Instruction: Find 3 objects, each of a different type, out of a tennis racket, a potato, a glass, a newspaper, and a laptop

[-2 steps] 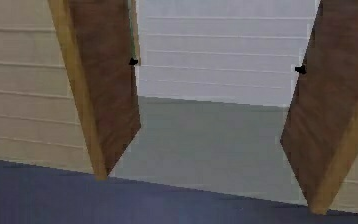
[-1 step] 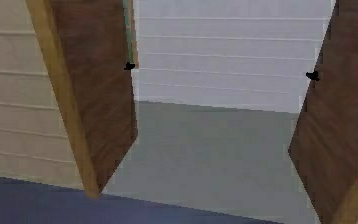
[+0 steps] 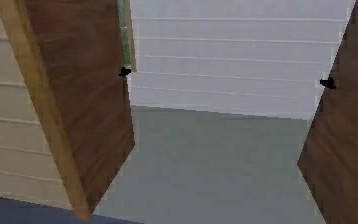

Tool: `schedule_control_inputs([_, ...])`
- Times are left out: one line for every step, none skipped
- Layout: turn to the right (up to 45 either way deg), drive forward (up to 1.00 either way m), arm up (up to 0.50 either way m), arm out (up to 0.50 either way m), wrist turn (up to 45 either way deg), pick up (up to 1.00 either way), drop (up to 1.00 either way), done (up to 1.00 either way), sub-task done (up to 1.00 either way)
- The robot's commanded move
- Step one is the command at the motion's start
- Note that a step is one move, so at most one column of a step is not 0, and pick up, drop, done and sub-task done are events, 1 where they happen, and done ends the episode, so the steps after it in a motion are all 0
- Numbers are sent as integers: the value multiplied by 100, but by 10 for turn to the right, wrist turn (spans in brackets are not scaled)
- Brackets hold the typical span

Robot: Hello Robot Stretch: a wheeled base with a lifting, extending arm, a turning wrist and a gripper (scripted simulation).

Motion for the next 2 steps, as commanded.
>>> schedule_control_inputs([30, 0, 0, 0, 0, 0, 0, 0, 0])
schedule_control_inputs([0, 100, 0, 0, 0, 0, 0, 0, 0])
